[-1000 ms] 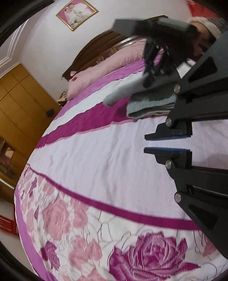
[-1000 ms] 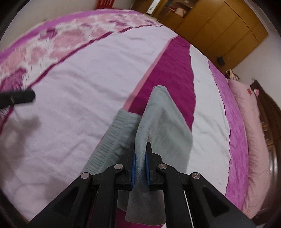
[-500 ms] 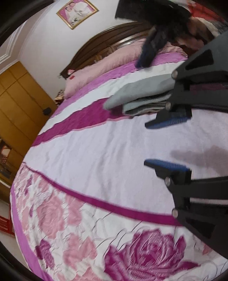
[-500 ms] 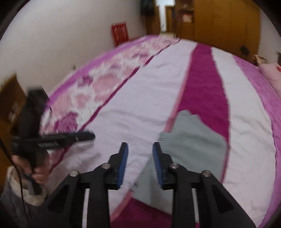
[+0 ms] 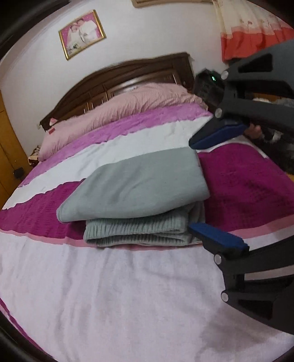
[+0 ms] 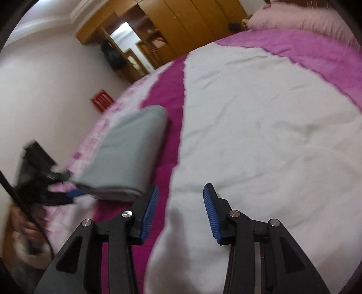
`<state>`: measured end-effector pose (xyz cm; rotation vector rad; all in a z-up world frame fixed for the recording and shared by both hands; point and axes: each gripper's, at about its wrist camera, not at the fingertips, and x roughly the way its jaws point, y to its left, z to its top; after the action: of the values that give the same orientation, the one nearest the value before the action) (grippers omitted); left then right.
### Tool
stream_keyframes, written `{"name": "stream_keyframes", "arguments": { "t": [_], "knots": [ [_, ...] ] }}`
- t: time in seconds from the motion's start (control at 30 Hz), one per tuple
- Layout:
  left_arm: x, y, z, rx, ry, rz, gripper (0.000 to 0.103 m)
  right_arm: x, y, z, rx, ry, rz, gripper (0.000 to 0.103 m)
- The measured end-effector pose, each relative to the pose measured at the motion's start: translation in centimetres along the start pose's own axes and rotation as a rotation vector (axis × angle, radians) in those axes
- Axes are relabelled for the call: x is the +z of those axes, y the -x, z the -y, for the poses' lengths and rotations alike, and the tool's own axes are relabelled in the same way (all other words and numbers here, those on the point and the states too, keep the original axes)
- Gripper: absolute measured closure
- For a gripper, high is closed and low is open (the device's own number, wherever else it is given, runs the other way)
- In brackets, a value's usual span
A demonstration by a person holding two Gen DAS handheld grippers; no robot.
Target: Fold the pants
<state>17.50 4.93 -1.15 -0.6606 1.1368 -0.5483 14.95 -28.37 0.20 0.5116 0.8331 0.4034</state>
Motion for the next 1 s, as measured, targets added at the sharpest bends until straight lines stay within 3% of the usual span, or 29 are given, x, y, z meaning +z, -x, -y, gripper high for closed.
{"name": "stream_keyframes", "arguments": {
  "t": [0.13,0.2,0.27,0.33,0.43,0.63,0.77,0.9,1.0],
  "knots": [
    [0.3,0.4,0.8,0.045,-0.004,0.006,0.064,1.1,0.6,0.1,0.025,-0.016,0.045,0.061],
    [0.5,0.5,1.3,0.036,-0.036,-0.006,0.068,1.0,0.1,0.0,0.036,-0.031,0.011,0.06],
    [0.9,0.4,1.3,0.02,-0.034,-0.021,0.067,0.9,-0.5,-0.4,0.033,-0.015,-0.031,0.06],
    [1.7,0.1,1.2,0.019,-0.028,-0.042,0.054,0.3,-0.4,-1.3,0.022,0.027,-0.044,0.06],
    [2.8,-0.4,1.2,0.055,-0.024,-0.062,0.053,-0.3,0.0,-2.4,0.01,0.085,-0.024,0.061],
    [6.3,-1.1,0.5,0.016,0.023,-0.067,0.046,-0.6,-0.3,-2.3,0.006,0.092,-0.046,0.06],
    [8.3,-2.3,0.4,0.105,0.013,-0.063,0.048,-0.2,0.0,-2.0,0.013,0.088,-0.037,0.06],
    [10.1,-2.7,0.3,0.102,0.015,-0.008,0.051,0.0,-0.2,-1.3,0.032,0.051,-0.05,0.06],
    [10.4,-3.1,0.2,0.17,0.018,0.001,0.094,-0.1,-0.3,-1.0,0.038,0.033,-0.06,0.06]
  ]
}}
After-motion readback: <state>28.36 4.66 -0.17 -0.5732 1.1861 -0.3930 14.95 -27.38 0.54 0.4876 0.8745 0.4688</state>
